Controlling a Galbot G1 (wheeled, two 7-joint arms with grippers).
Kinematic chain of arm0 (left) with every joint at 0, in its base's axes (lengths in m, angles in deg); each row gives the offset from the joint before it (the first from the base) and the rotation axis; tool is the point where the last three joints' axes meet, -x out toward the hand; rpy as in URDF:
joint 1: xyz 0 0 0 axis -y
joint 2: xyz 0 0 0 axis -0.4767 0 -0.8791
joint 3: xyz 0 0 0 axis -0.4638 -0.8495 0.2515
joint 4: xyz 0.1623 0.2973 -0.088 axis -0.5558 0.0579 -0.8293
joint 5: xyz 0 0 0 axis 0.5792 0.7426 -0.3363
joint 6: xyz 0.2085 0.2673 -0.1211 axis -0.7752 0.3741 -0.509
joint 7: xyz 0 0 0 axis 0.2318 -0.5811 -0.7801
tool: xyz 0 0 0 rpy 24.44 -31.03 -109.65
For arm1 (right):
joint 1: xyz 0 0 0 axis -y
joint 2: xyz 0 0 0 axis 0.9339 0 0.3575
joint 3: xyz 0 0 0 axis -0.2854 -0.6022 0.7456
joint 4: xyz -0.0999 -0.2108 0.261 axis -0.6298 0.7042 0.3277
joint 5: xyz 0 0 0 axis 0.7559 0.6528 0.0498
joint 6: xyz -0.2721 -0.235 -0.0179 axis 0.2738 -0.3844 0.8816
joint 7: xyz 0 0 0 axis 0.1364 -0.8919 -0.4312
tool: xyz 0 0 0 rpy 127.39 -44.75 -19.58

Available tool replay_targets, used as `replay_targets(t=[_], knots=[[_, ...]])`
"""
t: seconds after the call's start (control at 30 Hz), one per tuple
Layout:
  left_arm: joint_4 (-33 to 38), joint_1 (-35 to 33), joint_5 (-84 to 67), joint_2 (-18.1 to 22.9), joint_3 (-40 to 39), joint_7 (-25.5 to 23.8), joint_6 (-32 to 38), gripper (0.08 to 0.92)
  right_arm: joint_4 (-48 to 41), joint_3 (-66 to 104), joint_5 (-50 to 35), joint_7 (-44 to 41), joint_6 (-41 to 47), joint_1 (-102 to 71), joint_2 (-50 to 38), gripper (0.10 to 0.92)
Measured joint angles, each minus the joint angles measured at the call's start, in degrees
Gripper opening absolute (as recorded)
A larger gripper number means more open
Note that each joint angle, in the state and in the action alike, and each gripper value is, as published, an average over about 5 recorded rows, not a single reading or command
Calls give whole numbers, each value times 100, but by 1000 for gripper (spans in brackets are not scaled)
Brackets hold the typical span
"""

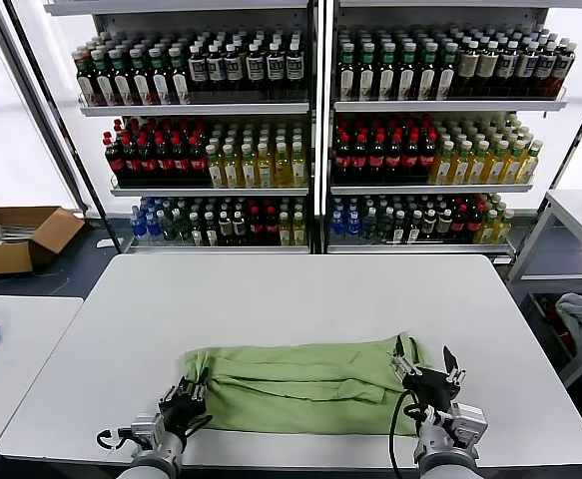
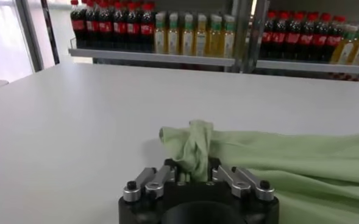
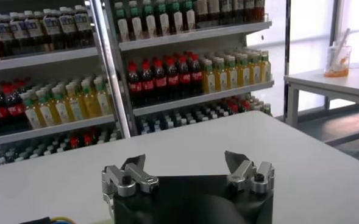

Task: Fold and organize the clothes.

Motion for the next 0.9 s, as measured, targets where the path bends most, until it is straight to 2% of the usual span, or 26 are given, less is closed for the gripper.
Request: replay_targets(t=[0.2, 0.47, 0.6, 0.9], knots=[[-108, 56, -56, -31, 94, -42, 18, 120, 23, 38, -45, 12, 22, 55, -40, 823], [-161, 160, -205, -388, 549, -127, 85, 111, 19, 52, -70, 21, 31, 109, -76, 823], [-221, 239, -337, -856, 1088, -205, 136, 111, 8, 29, -71, 28, 50, 150, -59, 823], [-658, 421, -631, -2193, 2411, -350, 158, 111, -21, -24, -31, 60, 90, 210, 7, 823]])
